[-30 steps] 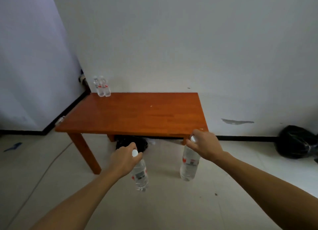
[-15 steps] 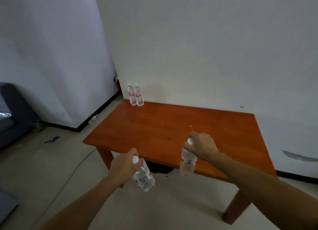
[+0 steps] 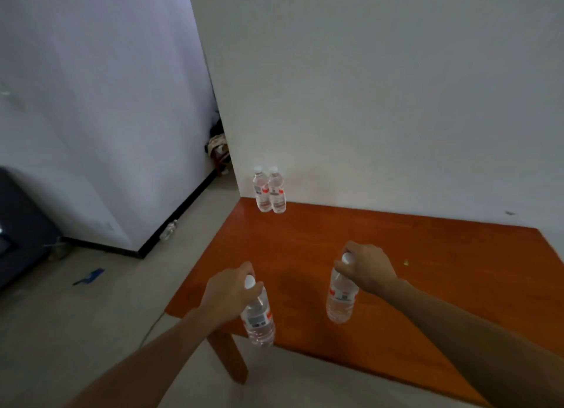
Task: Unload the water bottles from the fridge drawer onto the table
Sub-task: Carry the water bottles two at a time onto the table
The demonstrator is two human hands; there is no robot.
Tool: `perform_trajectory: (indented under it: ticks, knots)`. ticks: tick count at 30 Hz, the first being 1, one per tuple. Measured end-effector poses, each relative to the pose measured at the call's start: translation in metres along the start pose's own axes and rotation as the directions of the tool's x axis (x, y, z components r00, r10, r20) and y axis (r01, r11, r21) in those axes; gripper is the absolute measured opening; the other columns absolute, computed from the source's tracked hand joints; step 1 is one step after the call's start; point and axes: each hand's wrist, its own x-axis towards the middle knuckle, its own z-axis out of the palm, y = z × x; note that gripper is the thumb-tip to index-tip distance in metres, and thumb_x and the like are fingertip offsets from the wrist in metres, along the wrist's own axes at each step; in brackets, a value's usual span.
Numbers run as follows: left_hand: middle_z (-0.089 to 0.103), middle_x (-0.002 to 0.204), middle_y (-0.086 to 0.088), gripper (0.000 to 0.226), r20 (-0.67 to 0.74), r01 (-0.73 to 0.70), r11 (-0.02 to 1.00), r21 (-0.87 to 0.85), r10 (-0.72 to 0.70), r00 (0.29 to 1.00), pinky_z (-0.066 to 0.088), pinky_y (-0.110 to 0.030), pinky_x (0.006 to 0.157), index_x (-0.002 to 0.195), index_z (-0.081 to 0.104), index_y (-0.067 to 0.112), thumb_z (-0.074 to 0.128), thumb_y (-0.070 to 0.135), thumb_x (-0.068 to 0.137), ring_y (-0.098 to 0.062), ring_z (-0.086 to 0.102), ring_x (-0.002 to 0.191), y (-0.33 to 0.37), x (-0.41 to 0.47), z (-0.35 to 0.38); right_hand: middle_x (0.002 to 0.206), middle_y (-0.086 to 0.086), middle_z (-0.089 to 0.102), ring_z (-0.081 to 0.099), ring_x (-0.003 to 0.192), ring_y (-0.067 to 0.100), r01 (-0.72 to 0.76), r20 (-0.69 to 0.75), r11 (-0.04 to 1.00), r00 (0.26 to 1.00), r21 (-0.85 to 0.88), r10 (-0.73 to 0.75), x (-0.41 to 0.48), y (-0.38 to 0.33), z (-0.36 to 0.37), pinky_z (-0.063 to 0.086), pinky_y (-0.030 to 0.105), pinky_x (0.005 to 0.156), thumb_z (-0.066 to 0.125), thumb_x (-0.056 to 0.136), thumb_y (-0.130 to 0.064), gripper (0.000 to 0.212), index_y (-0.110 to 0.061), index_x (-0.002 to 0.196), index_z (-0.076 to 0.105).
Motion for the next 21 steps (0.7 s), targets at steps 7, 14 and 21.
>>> perform_trajectory:
  ticks: [7, 14, 21]
  knots:
    - [0.057, 0.079, 0.008, 0.020, 0.056, -0.084, 0.996, 0.042, 0.081, 0.995, 0.034, -0.019, 0.054, 0.091, 0.047, 0.031, 0.054, 0.049, 0.089, -0.008, 0.055, 0.071, -0.069, 0.118, -0.026, 0.088, -0.003, 0.062, 0.061, 0.073, 0.009, -0.138, -0.054, 0.988, 0.988, 0.071, 0.142, 0.079, -0.027, 0.021, 0.055, 0.021, 0.063, 0.059, 0.090, -0.047, 0.027, -0.022, 0.096, 0.053]
    - [0.060, 0.087, 0.007, 0.024, 0.078, -0.099, 0.995, 0.021, 0.097, 0.992, 0.047, -0.025, 0.062, 0.096, 0.050, 0.028, 0.053, 0.050, 0.089, -0.012, 0.059, 0.076, -0.113, 0.231, -0.014, 0.092, -0.001, 0.063, 0.062, 0.079, 0.012, -0.195, -0.025, 0.976, 0.980, 0.100, 0.198, 0.178, -0.028, 0.042, 0.057, 0.026, 0.070, 0.059, 0.090, -0.045, 0.027, -0.019, 0.098, 0.057]
    - [0.063, 0.089, 0.006, 0.026, 0.094, -0.162, 0.986, 0.042, 0.157, 0.983, 0.050, -0.029, 0.067, 0.097, 0.051, 0.030, 0.050, 0.055, 0.090, -0.013, 0.059, 0.078, -0.136, 0.332, -0.010, 0.097, -0.001, 0.064, 0.062, 0.082, 0.013, -0.217, -0.024, 0.967, 0.975, 0.133, 0.222, 0.279, -0.039, 0.064, 0.056, 0.026, 0.071, 0.058, 0.091, -0.044, 0.029, -0.018, 0.104, 0.057]
